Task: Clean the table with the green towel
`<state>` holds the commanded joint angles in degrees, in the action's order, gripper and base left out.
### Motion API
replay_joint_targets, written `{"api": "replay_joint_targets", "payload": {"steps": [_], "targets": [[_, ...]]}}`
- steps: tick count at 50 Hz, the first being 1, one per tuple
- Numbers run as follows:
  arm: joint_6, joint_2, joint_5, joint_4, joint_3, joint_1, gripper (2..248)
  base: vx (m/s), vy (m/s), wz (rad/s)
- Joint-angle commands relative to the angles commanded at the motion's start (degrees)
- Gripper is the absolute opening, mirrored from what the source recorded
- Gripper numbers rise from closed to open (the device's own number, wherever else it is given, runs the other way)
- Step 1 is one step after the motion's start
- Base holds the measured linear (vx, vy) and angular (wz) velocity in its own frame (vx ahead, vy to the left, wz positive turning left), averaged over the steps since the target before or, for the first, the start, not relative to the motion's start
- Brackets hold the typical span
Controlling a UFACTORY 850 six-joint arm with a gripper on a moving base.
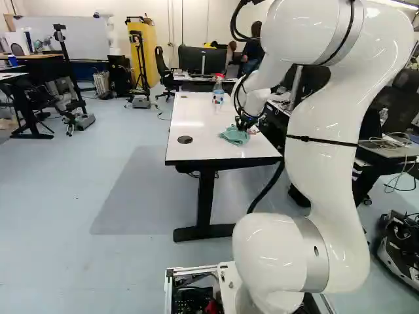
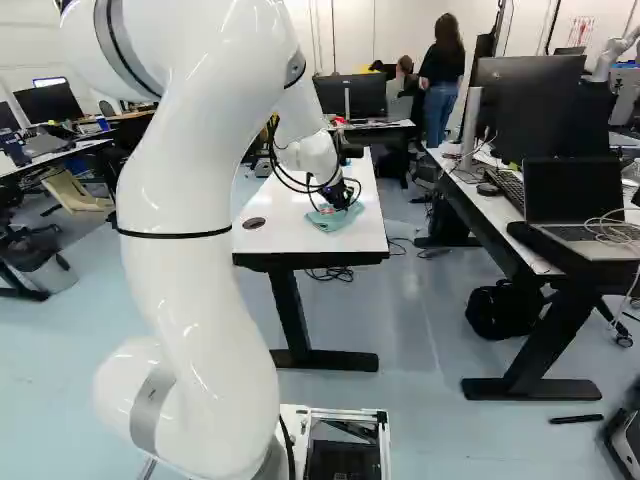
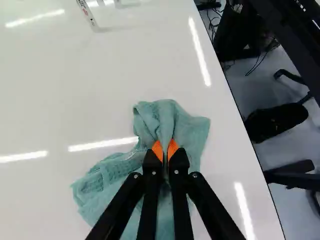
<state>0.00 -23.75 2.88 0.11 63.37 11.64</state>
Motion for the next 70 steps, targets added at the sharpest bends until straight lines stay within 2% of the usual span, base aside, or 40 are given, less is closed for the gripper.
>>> {"api": "replay_joint_targets", "payload": {"steps": [22,49,70], "targets": [[0.0,4.0,0.0,0.0,-2.1,-0.2,32,0.0,0.0,0.0],[0.0,15.0,0.0,0.0,-11.0,-1.3,32,0.0,0.0,0.0],[0.0,21.3,0.0,0.0,-17.8,-2.3,32,0.0,0.0,0.0]]}}
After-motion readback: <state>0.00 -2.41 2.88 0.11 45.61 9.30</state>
